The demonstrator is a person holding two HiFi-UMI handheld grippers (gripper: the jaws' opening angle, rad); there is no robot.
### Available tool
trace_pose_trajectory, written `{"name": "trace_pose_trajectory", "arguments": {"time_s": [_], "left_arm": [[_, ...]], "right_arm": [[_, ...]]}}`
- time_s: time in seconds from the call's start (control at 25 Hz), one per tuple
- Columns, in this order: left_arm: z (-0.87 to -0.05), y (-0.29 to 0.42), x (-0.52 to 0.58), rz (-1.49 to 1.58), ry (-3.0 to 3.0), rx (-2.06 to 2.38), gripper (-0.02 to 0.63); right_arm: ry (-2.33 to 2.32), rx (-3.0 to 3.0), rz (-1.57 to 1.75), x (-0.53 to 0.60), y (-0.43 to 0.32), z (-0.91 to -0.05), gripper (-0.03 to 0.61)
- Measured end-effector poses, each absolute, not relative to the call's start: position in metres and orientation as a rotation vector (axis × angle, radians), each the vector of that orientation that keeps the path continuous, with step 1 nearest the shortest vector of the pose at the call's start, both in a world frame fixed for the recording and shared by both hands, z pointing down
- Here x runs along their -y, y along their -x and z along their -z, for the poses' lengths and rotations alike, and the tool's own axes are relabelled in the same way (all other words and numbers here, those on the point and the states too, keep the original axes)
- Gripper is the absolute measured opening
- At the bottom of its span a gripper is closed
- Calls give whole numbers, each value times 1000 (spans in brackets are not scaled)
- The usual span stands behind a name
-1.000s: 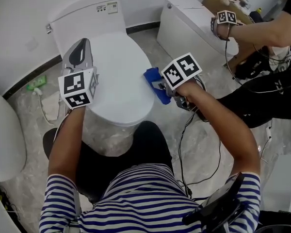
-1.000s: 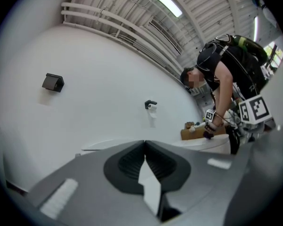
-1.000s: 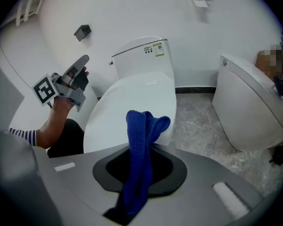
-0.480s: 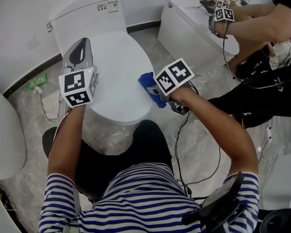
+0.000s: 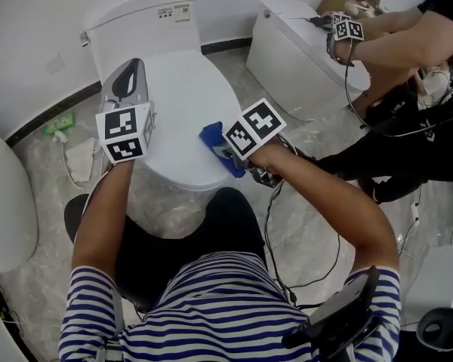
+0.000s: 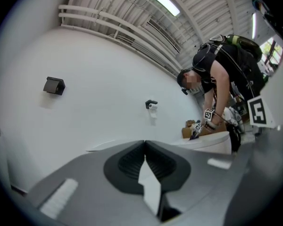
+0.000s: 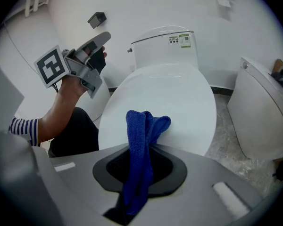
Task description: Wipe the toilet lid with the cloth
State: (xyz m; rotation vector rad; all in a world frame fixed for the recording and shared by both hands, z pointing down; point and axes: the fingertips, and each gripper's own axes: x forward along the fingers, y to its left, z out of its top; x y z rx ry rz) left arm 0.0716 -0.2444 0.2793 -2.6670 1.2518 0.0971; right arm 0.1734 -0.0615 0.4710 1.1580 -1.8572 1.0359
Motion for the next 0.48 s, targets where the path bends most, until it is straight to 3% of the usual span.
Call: {"name": "trace_pose_trajectory", "arguments": {"time_s": [0.48], "left_arm": [[-272,-36,244,-101,2626,-1324,5]], "right_arm": [[-966,1947,-943,61,-82,-470,61]]}}
